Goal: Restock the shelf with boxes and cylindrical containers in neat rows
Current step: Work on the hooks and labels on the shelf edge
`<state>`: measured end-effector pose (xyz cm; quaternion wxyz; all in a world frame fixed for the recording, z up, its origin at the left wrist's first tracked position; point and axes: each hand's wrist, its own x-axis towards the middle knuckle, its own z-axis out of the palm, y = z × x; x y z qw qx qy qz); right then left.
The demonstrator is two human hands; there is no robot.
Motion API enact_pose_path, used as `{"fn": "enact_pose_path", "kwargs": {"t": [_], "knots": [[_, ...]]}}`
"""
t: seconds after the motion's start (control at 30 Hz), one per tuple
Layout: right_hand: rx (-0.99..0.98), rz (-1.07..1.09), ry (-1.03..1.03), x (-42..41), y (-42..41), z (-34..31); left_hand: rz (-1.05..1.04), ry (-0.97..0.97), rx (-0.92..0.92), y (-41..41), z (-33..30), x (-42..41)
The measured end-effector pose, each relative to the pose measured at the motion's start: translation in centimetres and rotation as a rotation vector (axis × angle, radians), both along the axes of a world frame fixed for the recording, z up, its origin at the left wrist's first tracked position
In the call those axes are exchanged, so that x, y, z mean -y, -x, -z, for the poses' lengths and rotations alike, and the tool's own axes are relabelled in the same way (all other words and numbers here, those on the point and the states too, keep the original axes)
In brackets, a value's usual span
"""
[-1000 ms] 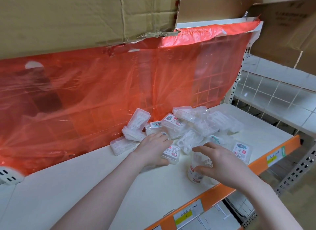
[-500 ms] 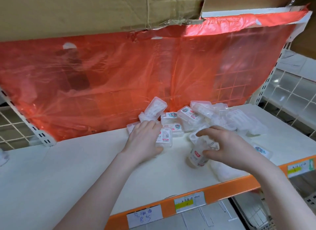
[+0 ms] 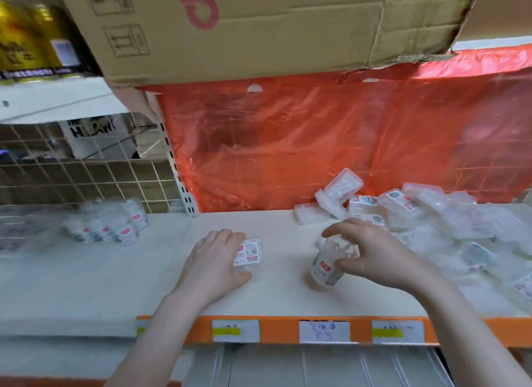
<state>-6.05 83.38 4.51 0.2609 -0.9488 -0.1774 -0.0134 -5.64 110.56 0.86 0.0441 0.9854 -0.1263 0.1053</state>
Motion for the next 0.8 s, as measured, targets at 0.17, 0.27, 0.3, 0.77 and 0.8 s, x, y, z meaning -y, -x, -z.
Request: {"fn": "enact_pose_path", "kwargs": {"t": [0.17,0.27,0.3,0.77,0.8], "knots": [[0.021,-0.071,0.018,-9.1,1.6,-0.2,-0.073,0.04,0.022,4.0,-0.1,-8.8],[0.035,-0.11,0.021,-15.5,3.0,-0.2,-0.117,0.045,0.027,6.5,-0.3,-15.1],[0.036,-0.129,0.018,-18.0,3.4,-0.1,-0.133,0.047,0.024,7.5,-0.4,-17.6],[0.046,-0.239,0.059,-37.3,3.9,-1.3,-0.282,0.057,0.022,13.2,-1.5,-35.9],[0.047,-0.244,0.07,-38.2,3.4,-1.4,-0.288,0.061,0.02,13.0,-1.4,-36.5]]}}
